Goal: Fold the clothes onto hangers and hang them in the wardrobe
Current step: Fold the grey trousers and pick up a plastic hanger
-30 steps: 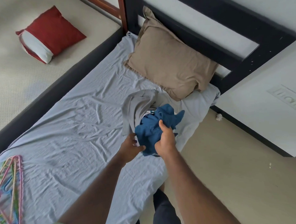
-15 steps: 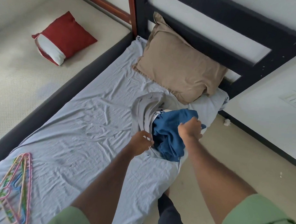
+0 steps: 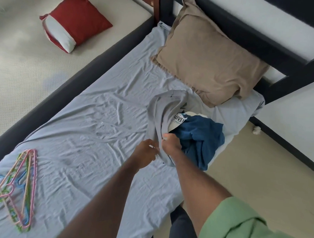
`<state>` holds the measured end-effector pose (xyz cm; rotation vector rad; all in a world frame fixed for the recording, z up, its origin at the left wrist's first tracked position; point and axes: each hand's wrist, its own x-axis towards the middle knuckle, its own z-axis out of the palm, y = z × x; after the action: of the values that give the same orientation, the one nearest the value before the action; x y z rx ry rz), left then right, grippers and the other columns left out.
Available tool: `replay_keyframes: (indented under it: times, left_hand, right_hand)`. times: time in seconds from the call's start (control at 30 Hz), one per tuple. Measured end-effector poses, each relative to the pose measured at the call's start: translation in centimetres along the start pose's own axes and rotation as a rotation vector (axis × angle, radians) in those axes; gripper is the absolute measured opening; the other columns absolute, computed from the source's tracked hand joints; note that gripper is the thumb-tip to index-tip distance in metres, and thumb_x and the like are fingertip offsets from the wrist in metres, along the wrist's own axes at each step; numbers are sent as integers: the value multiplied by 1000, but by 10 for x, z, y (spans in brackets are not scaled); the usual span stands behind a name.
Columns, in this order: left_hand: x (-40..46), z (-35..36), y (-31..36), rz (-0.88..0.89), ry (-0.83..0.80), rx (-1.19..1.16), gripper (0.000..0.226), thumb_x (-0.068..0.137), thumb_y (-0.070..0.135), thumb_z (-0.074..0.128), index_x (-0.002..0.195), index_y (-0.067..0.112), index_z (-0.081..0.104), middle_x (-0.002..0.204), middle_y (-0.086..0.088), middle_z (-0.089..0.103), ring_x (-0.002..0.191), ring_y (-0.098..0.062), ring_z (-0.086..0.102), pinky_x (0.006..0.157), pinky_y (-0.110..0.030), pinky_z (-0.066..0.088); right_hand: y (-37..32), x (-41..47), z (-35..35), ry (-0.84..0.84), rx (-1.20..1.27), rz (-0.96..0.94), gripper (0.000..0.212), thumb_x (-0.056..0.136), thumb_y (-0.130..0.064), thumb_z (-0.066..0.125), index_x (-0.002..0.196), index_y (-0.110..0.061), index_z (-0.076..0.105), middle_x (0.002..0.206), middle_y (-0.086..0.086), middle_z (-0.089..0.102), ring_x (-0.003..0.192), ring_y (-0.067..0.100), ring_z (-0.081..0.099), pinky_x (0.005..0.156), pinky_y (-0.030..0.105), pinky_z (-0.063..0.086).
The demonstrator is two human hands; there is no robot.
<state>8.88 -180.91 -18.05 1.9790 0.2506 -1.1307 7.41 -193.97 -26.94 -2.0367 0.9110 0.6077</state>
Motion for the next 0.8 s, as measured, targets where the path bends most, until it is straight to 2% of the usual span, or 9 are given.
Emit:
replay_keyframes:
  times: [0.1,0.23,0.3,0.37,0.47,0.57,0.63,0.7,0.8]
  left_hand:
    - [-4,-5,-6,37,-6,-16,22,102,27,55,105,8,64,99,-12,68,78,-19,58,57,-24,42]
    - [-18,-3,10,7,-10,-338,41,100,60,46,105,24,67,108,-4,69,98,-18,63,80,-37,47]
    - [-20,-1,22,28,-59,-601,53,98,68,40,98,27,74,102,-6,71,93,-18,66,83,-36,48]
    - [-23,3,31,6,-115,-736,56,99,61,48,107,13,76,99,-13,74,90,-24,71,78,-36,54]
    - [-29,12,34,-44,-60,-560,19,94,5,61,106,-9,66,97,-25,70,81,-31,71,66,-36,57]
    - [-44,11,31,21,-136,-437,21,92,-14,49,91,-2,67,81,-15,72,68,-23,71,59,-30,57]
    - [-52,3,24,48,-238,-361,24,89,-15,53,93,1,70,87,-13,75,78,-26,72,72,-35,58]
    - [-63,-8,18,66,-240,-140,22,78,-7,63,95,4,72,91,-11,76,88,-28,72,82,-41,59]
    - [-82,-19,15,181,89,183,43,60,18,59,100,6,67,96,-11,72,90,-31,69,77,-42,58]
  right_hand:
    - [-16,-10,-13,110,651,124,32,89,8,49,92,-10,75,87,6,72,82,22,65,73,30,56]
    - [-39,-59,-54,-207,1560,161,53,90,19,29,124,-4,62,98,19,69,80,27,69,68,34,58]
    - [-32,-87,-69,-401,1500,84,48,93,11,32,118,-7,69,111,21,71,94,31,70,78,40,60]
    - [-21,-114,-73,-503,1152,46,41,91,7,38,92,-8,76,97,19,71,87,27,66,73,34,57]
    - [-1,-138,-68,-452,741,106,24,79,-2,51,77,-9,74,79,15,68,65,21,62,55,24,43]
    - [9,-140,-75,-250,1126,270,26,87,-32,65,79,-12,79,87,12,75,72,25,69,64,31,50]
    - [8,-132,-82,-213,1378,228,45,96,-52,59,108,-14,78,102,12,77,84,26,73,70,36,57]
    - [-2,-127,-83,-200,1355,175,42,94,-50,65,123,-19,71,119,11,74,106,30,71,88,45,58]
    - [-26,-132,-77,-21,997,86,24,93,-25,71,117,-23,65,118,5,72,109,25,67,99,50,55]
